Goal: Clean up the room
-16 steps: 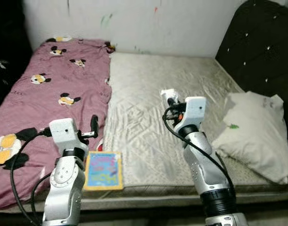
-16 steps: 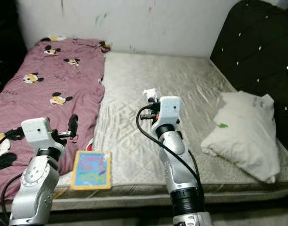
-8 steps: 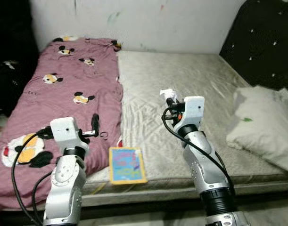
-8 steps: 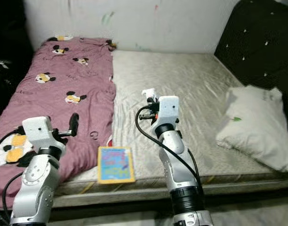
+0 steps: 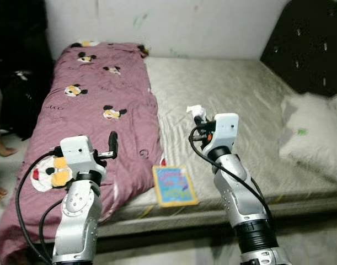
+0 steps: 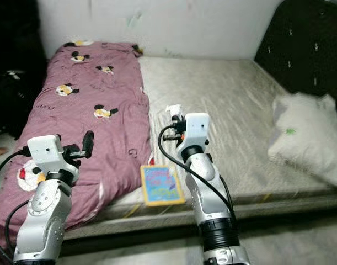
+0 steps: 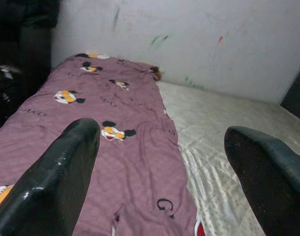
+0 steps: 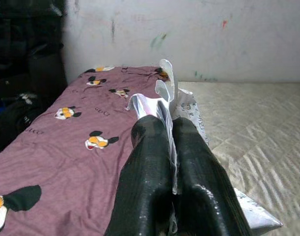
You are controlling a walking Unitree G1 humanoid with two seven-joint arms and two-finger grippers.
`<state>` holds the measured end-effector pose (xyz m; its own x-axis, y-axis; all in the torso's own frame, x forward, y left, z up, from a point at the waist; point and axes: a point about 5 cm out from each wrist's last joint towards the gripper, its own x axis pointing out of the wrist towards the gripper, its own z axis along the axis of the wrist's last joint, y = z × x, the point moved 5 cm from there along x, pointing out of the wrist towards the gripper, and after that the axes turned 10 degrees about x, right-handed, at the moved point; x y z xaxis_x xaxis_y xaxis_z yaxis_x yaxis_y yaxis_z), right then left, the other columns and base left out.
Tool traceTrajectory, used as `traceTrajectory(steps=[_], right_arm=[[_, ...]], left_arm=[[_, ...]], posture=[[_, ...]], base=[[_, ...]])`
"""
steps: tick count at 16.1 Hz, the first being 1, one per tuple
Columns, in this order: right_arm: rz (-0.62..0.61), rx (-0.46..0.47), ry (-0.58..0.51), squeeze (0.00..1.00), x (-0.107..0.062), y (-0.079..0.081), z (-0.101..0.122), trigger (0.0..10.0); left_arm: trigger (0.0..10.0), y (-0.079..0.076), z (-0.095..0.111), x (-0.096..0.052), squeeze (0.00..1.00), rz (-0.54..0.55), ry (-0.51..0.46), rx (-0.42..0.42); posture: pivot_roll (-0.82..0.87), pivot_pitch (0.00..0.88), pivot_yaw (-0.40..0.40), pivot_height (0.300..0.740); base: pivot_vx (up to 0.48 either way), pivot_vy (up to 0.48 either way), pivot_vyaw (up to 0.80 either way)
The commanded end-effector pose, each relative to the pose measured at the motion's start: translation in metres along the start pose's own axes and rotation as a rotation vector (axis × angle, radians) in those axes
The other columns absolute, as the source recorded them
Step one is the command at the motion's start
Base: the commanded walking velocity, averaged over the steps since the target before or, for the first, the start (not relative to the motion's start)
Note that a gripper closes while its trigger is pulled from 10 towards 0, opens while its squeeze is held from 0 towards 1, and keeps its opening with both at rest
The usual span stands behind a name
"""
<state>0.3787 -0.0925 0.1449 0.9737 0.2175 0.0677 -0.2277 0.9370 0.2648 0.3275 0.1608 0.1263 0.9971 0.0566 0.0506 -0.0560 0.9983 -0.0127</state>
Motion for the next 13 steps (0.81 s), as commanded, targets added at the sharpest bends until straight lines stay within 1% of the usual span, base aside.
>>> traceTrajectory(steps=[1, 6, 9, 10, 13], right_arm=[[-0.014, 0.005, -0.003, 0.00, -0.0011, -0.0050, 0.0009, 10.0], [0.000, -0.001, 0.010, 0.00, -0.0021, -0.0026, -0.0025, 10.0], [0.015, 0.004, 0.019, 0.00, -0.0023, 0.0003, -0.0040, 10.0], [0.023, 0.003, 0.023, 0.00, -0.0024, 0.0020, -0.0048, 10.0], [0.024, 0.007, 0.025, 0.00, -0.0028, 0.0030, -0.0054, 10.0]], left_arm=[[10.0, -0.0052, 0.0019, 0.0006, 0.00, -0.019, -0.002, 0.000], [10.0, -0.0048, -0.0005, 0.0011, 0.00, -0.014, 0.013, -0.005], [10.0, -0.0053, 0.0031, 0.0005, 0.00, -0.015, -0.010, -0.001], [10.0, -0.0053, 0.0060, 0.0001, 0.00, -0.017, -0.028, 0.010], [10.0, -0.0043, 0.0056, 0.0003, 0.00, -0.013, -0.022, 0.015]], posture=[[-0.04, 0.000, -0.064, 0.740], [-0.04, 0.000, -0.064, 0.740], [-0.04, 0.004, -0.066, 0.740], [-0.04, 0.004, -0.066, 0.740], [-0.04, 0.006, -0.066, 0.740]], base=[[0.000, 0.480, 0.00], [0.000, 0.480, 0.00], [0.000, 0.472, 0.00], [0.000, 0.000, 0.00], [0.000, 0.000, 0.00]])
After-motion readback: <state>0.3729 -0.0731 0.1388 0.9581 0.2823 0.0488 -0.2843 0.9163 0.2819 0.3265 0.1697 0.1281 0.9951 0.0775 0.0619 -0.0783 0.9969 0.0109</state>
